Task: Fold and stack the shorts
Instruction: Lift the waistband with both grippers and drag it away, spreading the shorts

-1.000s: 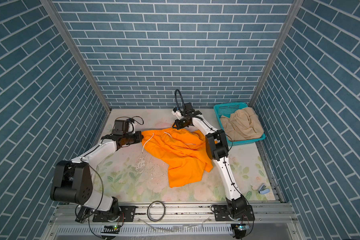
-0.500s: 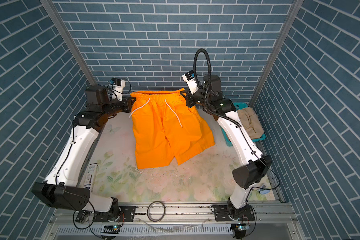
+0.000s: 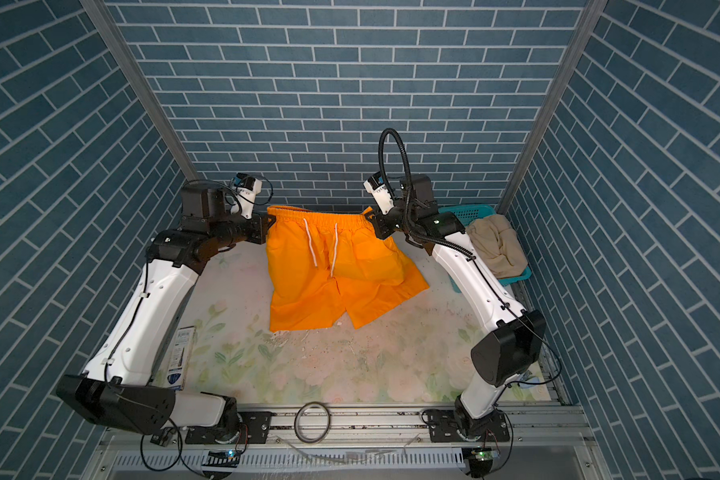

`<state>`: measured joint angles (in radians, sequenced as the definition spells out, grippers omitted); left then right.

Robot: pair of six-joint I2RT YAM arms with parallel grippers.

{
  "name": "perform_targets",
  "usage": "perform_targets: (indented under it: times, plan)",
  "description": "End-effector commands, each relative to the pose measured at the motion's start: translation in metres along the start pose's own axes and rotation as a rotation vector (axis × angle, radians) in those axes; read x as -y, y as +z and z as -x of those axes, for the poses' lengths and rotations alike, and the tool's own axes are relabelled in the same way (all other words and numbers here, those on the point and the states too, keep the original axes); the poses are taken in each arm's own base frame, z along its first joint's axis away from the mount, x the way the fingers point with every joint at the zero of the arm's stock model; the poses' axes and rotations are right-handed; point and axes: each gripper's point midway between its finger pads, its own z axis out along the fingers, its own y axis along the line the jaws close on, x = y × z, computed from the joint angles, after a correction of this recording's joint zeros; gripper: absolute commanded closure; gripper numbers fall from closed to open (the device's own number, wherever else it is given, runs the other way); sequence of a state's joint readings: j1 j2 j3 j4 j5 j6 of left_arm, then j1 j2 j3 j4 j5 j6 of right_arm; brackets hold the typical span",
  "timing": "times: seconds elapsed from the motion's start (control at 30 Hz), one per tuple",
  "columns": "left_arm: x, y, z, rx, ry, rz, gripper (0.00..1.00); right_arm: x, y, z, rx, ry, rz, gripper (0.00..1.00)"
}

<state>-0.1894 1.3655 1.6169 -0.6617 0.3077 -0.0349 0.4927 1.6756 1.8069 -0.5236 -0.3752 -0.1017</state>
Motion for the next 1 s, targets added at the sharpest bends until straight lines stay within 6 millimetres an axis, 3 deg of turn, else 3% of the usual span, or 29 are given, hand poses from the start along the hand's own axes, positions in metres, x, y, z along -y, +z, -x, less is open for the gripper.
perform_targets:
  times: [0.0, 0.17, 0.37, 0.47, 0.57, 0.63, 0.73, 0.83, 0.97]
  plan:
    - [0.003, -0.035, 0.014, 0.061, 0.029, 0.036, 1.00, -0.012, -0.031, 0.027, 0.065, -0.021, 0.026, 1.00]
    - [0.017, -0.079, 0.036, 0.114, 0.073, 0.032, 1.00, -0.048, -0.078, 0.064, 0.180, -0.029, 0.142, 1.00]
    - [0.039, -0.150, 0.058, 0.192, 0.087, 0.016, 1.00, -0.093, -0.154, 0.086, 0.289, -0.077, 0.194, 1.00]
    - [0.036, -0.164, 0.058, 0.166, 0.071, 0.054, 1.00, -0.103, -0.178, 0.093, 0.330, -0.067, 0.191, 1.00]
    - [0.025, -0.162, 0.057, 0.115, 0.042, 0.117, 1.00, -0.103, -0.183, 0.097, 0.335, -0.041, 0.183, 1.00]
    - [0.016, -0.152, 0.059, 0.079, 0.029, 0.151, 1.00, -0.091, -0.175, 0.098, 0.320, -0.023, 0.126, 1.00]
    - [0.008, -0.117, 0.058, 0.000, 0.014, 0.148, 1.00, -0.055, -0.142, 0.092, 0.258, -0.012, -0.007, 1.00]
    - [-0.008, -0.068, 0.046, -0.104, -0.005, 0.158, 1.00, -0.018, -0.093, 0.078, 0.175, 0.042, -0.019, 1.00]
    - [-0.042, 0.003, 0.022, -0.207, -0.021, 0.224, 1.00, 0.032, -0.011, 0.042, 0.073, 0.110, 0.018, 1.00]
